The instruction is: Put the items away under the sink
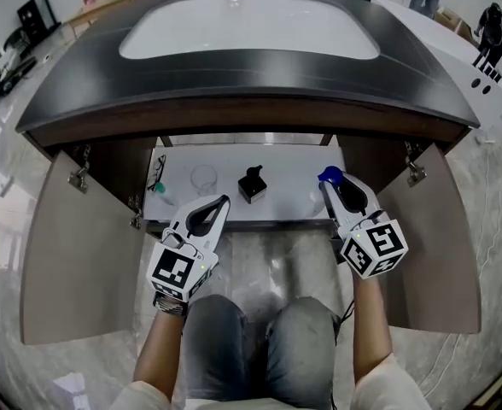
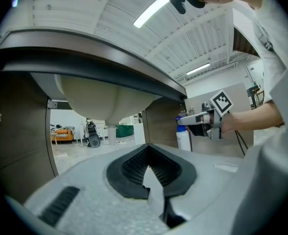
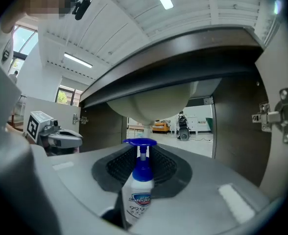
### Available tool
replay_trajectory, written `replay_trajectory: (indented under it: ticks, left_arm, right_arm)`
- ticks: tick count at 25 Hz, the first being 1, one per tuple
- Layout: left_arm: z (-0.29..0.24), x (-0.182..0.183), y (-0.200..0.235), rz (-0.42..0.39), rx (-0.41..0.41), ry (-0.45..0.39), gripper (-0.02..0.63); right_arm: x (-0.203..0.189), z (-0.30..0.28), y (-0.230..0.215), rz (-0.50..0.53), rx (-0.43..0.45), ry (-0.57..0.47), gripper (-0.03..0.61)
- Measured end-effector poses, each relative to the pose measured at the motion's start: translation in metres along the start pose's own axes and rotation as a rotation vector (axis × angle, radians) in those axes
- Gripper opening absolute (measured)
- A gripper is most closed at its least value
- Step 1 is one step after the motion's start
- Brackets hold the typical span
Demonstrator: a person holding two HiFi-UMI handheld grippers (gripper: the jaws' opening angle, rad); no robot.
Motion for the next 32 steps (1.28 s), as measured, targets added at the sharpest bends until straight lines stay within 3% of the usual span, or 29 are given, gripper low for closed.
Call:
replay_trajectory:
  ticks: [17, 32]
  left_arm:
    - [0.020, -0.059, 0.000, 0.061, 0.080, 0.077, 0.003]
    - [0.032, -0.066, 0.006, 0.050, 0.084, 0.115, 0.003]
  right_arm:
    - [-0.127, -0.094, -0.068, 0.034, -0.046, 0.056, 0.083]
    - [-0.164, -0.118, -0.099, -0.010, -0.111, 0.056, 0.083]
Point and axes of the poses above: the fingertips, and each gripper's own axes: z backward along the fingers, y to its left, x out of its top, the point moved 8 cm from there along z, backward along the fingers, and after that the axes turned 6 degrees about -z, right-handed, at the moved point
